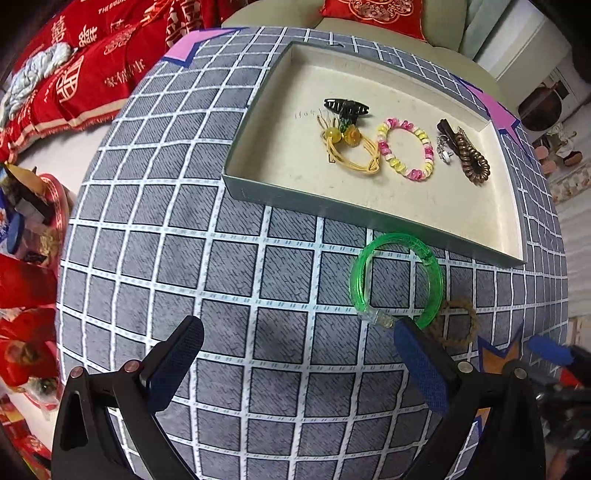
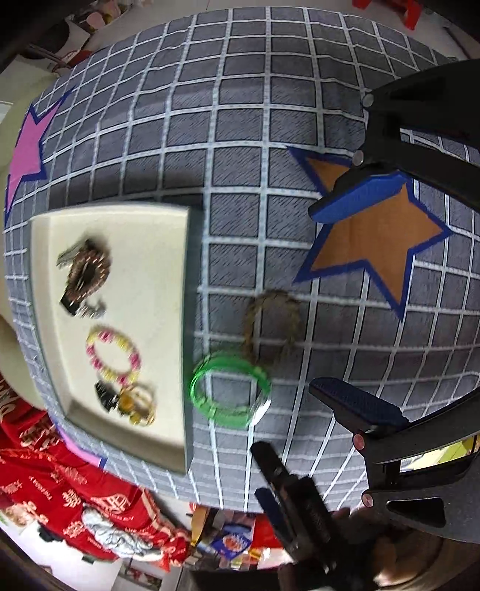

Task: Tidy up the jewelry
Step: 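Move the right tool to the tan braided bracelet while the left tool reaches the green bangle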

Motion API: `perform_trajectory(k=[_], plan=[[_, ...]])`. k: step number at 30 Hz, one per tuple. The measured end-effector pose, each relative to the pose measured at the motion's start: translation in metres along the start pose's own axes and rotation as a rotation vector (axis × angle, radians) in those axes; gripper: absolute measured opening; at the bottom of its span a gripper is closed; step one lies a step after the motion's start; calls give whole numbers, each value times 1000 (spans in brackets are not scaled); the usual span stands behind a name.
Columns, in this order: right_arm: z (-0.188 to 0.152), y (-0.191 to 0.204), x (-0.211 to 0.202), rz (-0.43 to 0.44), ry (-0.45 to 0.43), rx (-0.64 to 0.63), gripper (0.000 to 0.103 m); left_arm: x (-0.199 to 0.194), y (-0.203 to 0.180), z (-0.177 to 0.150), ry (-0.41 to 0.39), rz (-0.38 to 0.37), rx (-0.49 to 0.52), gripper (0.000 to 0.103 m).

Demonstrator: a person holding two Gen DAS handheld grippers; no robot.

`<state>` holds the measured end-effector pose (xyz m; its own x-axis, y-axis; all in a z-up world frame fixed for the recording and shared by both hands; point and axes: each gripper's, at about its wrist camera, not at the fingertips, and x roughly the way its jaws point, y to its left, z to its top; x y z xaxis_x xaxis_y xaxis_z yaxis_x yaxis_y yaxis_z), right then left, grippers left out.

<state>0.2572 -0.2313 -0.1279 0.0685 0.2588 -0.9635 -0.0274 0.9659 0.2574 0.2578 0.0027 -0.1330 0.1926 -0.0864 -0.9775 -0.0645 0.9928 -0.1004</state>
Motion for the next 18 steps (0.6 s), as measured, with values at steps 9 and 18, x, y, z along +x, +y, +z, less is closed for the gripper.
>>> perform_trajectory(k=[9,18], plan=[[4,-8,20,-50,19,-5,88,18,-9,12,10,5,3,103],[16,13,38,-105,0,-111,71,35,-23,23,20,2,28,85]])
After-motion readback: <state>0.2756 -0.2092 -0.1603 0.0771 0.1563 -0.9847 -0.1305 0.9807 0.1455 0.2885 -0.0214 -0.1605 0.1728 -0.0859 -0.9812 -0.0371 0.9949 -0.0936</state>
